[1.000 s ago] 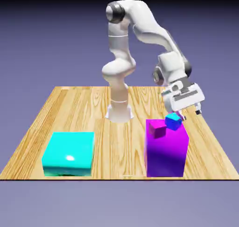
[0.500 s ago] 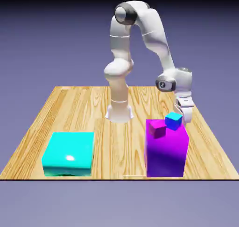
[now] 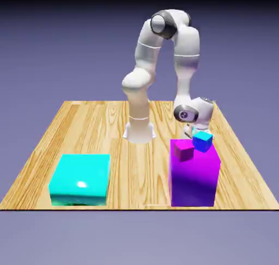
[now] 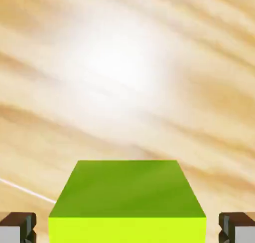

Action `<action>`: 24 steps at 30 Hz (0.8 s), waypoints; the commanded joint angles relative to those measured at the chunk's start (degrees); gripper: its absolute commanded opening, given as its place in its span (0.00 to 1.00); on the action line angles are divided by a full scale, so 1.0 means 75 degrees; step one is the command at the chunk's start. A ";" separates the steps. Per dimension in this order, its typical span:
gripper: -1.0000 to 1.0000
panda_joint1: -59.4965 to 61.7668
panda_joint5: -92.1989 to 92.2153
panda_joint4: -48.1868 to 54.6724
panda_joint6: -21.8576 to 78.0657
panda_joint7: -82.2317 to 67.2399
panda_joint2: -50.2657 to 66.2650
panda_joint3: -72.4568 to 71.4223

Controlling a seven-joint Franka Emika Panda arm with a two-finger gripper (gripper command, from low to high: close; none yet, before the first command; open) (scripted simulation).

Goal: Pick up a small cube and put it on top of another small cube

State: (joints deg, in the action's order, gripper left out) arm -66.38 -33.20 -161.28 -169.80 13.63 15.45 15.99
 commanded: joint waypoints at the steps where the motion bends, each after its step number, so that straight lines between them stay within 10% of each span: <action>1: 0.00 0.0066 0.0149 -0.0047 0.0231 -0.0127 -0.0276 -0.0116; 24: 0.00 0.4408 0.1347 0.2315 0.4598 -0.3331 -0.3988 -0.2774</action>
State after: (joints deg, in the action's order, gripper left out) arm -33.33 -23.00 -143.92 -135.26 -11.42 -14.46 -4.81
